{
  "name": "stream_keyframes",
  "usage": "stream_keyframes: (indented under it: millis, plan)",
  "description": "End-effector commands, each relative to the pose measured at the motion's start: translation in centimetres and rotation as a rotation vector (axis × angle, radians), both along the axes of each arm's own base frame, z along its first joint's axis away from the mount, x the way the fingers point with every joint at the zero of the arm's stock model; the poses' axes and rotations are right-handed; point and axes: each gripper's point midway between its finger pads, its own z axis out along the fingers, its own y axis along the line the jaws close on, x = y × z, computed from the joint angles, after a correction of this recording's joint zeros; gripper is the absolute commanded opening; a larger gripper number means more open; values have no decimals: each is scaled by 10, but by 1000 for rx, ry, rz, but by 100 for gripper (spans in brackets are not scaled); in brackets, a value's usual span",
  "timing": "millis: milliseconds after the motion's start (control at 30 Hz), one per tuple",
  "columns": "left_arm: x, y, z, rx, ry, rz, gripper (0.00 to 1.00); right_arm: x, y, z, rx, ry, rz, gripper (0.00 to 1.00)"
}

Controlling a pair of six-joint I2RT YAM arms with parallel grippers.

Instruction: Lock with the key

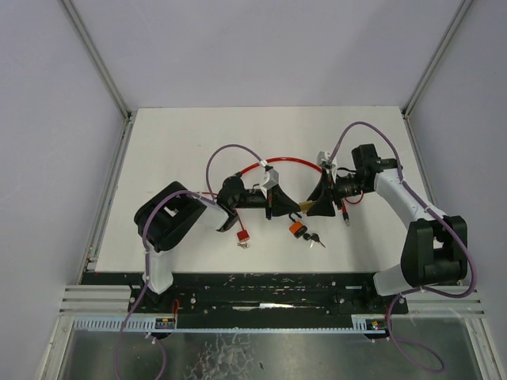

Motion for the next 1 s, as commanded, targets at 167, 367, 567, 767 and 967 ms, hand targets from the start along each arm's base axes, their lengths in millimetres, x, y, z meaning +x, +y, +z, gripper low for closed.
stream_keyframes:
  millis: [167, 367, 567, 767, 967]
  plan:
    - [13, 2, 31, -114, -52, 25, 0, 14, 14, -18, -66, -9, -45, 38]
    - [10, 6, 37, -143, -40, 11, 0, 12, 15, -10, -65, -31, -19, 2]
    - [10, 12, 46, -168, -51, 26, 34, 5, 15, 4, -40, -47, 24, 0]
    - [8, 28, 55, -174, -158, 99, 53, 3, 14, 8, -33, -47, 35, 0]
    - [4, 32, 47, -153, -204, 84, 59, 0, 9, 12, -40, -77, 46, 0]
